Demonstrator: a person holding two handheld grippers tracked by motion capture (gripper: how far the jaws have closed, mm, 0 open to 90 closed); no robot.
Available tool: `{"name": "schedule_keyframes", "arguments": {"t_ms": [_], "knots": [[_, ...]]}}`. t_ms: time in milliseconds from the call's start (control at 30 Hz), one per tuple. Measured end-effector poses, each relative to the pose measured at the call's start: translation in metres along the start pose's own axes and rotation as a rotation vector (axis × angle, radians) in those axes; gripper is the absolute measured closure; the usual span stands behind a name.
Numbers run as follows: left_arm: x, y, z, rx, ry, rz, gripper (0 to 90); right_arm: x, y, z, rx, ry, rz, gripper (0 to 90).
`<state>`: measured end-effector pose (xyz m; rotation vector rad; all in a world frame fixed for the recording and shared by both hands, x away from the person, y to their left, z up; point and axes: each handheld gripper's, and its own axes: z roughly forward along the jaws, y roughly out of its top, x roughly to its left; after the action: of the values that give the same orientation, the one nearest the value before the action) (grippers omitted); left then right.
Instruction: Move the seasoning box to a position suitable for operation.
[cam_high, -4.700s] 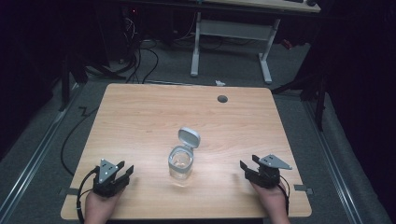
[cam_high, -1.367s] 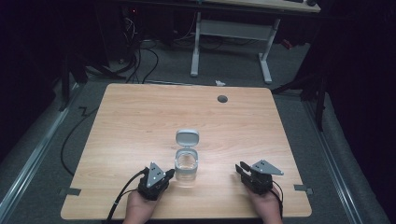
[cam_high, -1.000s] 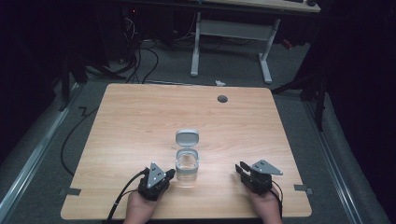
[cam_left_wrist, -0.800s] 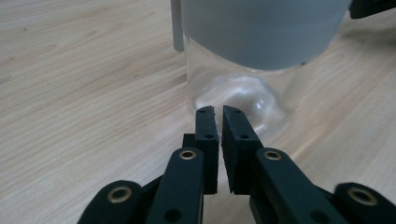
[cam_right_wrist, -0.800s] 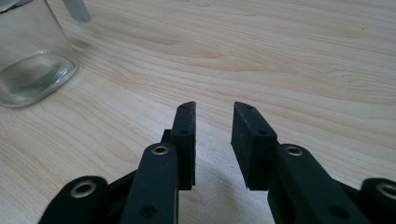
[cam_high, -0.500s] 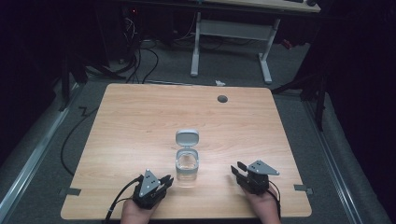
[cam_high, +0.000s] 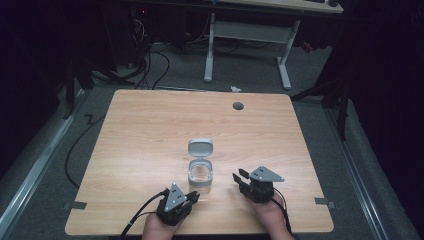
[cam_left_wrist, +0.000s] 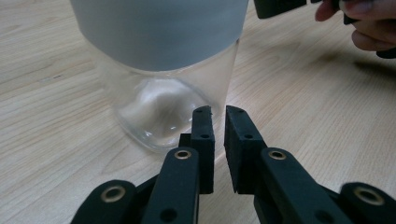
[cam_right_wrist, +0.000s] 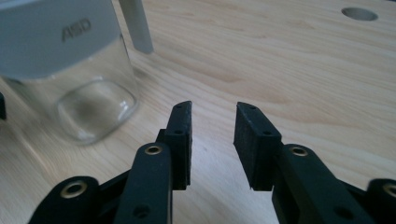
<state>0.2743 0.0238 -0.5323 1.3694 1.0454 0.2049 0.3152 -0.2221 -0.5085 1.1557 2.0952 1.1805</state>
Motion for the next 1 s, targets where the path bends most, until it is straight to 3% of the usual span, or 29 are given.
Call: {"name": "schedule_keyframes", "arguments": {"t_ms": [400, 700, 1000], "knots": [[-0.001, -0.002, 0.007, 0.003, -0.007, 0.012, 83.9, 0.013, 0.035, 0.024, -0.038, 0.017, -0.016, 79.2], [0.0, 0.0, 0.007, -0.002, -0.01, -0.01, 84.2, 0.01, 0.054, 0.041, -0.021, 0.055, -0.008, 90.0], [0.0, 0.0, 0.006, -0.017, -0.013, -0.006, 84.8, 0.011, 0.067, 0.046, -0.039, 0.046, -0.017, 90.0]]}}
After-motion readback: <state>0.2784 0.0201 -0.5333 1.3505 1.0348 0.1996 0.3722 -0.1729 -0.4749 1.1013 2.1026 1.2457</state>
